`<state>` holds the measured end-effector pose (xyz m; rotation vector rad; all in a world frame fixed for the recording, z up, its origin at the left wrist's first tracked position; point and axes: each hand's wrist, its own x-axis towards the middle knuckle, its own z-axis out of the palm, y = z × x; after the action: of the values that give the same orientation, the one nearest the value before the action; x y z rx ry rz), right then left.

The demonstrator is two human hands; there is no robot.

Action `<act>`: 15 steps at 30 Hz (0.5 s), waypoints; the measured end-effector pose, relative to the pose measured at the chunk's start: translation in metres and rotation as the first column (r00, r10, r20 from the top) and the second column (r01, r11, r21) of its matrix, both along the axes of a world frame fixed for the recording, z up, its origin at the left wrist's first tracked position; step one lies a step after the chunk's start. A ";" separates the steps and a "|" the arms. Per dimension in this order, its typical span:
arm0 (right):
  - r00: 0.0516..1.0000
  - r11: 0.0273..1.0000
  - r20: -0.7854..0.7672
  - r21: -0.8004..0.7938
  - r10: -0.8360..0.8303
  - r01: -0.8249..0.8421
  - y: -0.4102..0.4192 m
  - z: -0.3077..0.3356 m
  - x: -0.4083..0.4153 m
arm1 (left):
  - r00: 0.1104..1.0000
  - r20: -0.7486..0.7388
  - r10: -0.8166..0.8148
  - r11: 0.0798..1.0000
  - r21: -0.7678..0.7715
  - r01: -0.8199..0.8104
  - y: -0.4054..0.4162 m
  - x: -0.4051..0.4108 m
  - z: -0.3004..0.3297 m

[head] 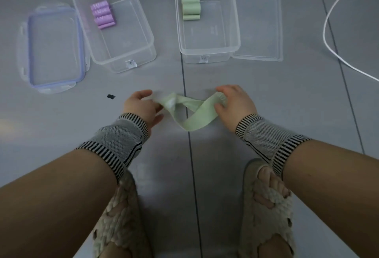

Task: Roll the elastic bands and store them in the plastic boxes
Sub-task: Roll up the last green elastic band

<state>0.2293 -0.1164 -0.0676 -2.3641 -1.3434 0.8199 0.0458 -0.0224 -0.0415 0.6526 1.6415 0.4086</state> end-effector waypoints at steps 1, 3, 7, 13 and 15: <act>1.000 0.999 0.005 -0.044 0.008 -0.008 -0.005 -0.005 0.000 | 0.974 -0.173 -0.144 0.990 -0.019 0.143 -0.001 -0.003 -0.005; 1.000 0.999 0.013 -0.053 -0.014 0.014 -0.012 -0.011 -0.002 | 0.809 -0.448 -0.381 0.910 -0.028 0.413 -0.006 -0.003 -0.009; 0.993 0.994 0.027 0.009 -0.113 0.113 -0.011 -0.011 0.005 | 0.624 -0.665 -0.410 0.681 0.232 0.695 -0.017 0.004 -0.006; 0.979 0.976 -0.013 -0.081 -0.203 0.201 -0.010 -0.017 0.012 | 0.427 -0.659 -0.619 0.283 0.320 0.904 -0.041 0.026 -0.017; 0.973 0.970 -0.019 -0.085 -0.232 0.229 -0.010 -0.019 0.013 | 0.332 -0.703 -0.629 0.194 0.271 0.943 -0.046 0.029 -0.026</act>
<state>0.2423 -0.1266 -0.0871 -2.5004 -1.0156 0.8504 0.0750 -0.0682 -0.0674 2.2464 1.2110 -0.0372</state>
